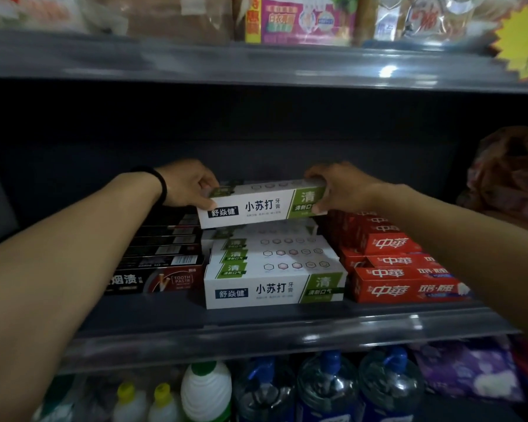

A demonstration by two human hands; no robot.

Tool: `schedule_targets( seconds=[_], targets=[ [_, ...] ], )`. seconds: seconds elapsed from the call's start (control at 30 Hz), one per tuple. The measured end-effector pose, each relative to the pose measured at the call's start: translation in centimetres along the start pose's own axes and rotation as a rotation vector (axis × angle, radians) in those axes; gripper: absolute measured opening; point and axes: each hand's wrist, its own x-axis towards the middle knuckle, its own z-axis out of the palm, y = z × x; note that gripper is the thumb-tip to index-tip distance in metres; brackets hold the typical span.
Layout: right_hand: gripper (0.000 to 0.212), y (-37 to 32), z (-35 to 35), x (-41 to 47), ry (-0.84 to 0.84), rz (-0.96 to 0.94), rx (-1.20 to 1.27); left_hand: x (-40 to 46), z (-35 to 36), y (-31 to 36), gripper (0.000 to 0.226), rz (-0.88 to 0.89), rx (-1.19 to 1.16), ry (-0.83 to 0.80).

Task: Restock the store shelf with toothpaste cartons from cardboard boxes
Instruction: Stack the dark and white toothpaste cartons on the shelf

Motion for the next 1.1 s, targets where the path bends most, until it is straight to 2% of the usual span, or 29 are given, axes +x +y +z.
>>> schedule_targets(
  seconds=[0.1, 0.37, 0.6, 0.73, 0.93, 1.1],
  targets=[
    [0.041, 0.8, -0.3, 1.4, -0.017, -0.013, 0.029, 1.0, 0.1, -0.2, 0.045, 0.002, 0.036, 0.016],
    [0.038, 3.3, 2.8, 5.2, 0.061, -0.061, -0.078, 4.5, 2.2, -0.9, 0.035, 0.03, 0.091, 0.06],
    [0.042, 5.0, 6.1, 7.3, -0.02, -0.007, -0.15, 7.5, 5.2, -2.3, 0.017, 0.06, 0.177, 0.005],
    [0.042, 5.7, 6.9, 7.9, -0.036, 0.008, -0.168, 8.7, 6.0, -2.4, 0.031, 0.059, 0.215, 0.035],
    [0.039, 6.1, 7.3, 8.6, -0.012, 0.004, -0.201, 9.7, 6.5, -3.2, 0.023, 0.101, 0.304, 0.095],
    [0.038, 6.2, 7.5, 8.8, -0.006, 0.032, -0.216, 10.2, 7.0, -3.4, 0.023, 0.063, 0.261, 0.097]
  ],
)
